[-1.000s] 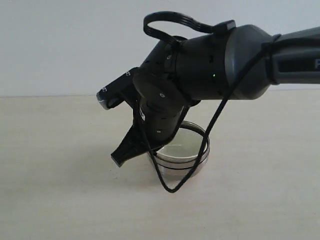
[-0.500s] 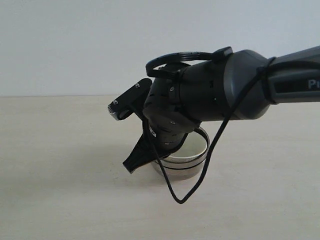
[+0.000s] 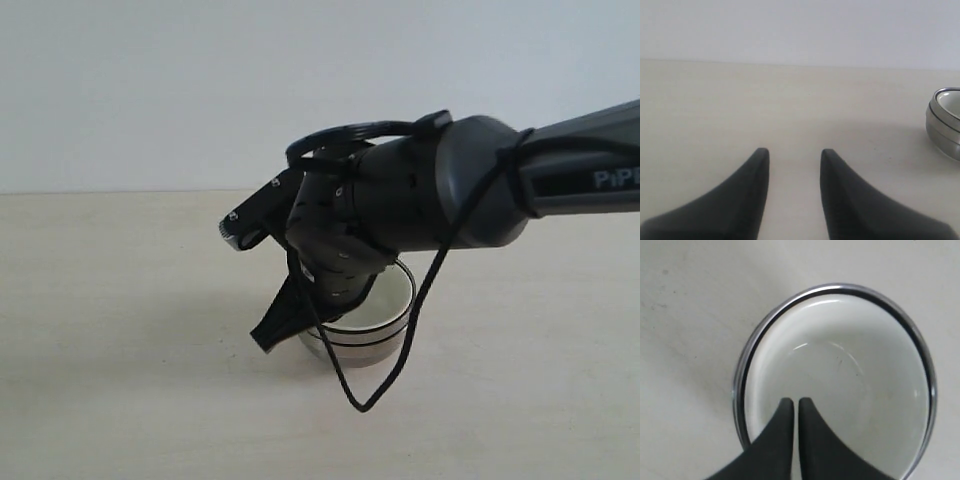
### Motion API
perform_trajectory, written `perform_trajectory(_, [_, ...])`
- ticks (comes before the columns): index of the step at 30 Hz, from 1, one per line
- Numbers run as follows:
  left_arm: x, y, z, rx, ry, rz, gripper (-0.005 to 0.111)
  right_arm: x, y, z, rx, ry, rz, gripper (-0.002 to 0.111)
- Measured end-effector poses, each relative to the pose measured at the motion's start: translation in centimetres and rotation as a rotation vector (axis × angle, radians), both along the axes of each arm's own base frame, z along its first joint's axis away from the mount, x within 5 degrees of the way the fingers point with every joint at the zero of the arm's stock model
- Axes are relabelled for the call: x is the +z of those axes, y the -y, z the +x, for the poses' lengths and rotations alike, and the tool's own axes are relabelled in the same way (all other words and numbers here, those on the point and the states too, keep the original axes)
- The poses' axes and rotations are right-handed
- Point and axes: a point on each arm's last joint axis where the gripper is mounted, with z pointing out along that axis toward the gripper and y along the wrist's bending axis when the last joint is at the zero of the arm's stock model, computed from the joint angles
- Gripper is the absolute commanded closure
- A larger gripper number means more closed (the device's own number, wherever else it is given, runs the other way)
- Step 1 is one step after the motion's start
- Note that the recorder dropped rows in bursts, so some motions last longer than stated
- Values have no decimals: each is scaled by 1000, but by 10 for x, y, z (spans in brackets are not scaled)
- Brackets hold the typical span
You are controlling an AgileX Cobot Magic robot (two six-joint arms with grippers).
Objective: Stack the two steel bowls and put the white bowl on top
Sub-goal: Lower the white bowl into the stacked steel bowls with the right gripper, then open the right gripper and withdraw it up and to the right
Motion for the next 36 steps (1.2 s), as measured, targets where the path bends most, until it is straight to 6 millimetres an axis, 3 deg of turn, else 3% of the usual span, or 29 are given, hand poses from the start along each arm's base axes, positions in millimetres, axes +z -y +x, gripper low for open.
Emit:
perform_trajectory(5, [0,0,0,0,0,0,74,21,4,-3,-4,39,38,108])
perform_trajectory(13, [0,0,0,0,0,0,74,24,2,-11,5,-42,90,108])
perform_trajectory(16, [0,0,0,0,0,0,74,41,5,-14,18,-10,132,108])
perform_trajectory(17, [0,0,0,0,0,0,74,61,9,-18,24,26,173,108])
perform_trajectory(19, [0,0,0,0,0,0,74,92,20,-28,36,84,245,108])
perform_trajectory(22, [0,0,0,0,0,0,74,141,53,-58,66,192,378,108])
perform_trajectory(24, [0,0,0,0,0,0,74,160,78,-81,85,249,455,108])
perform_trajectory(36, [0,0,0,0,0,0,74,183,180,-171,154,473,679,108])
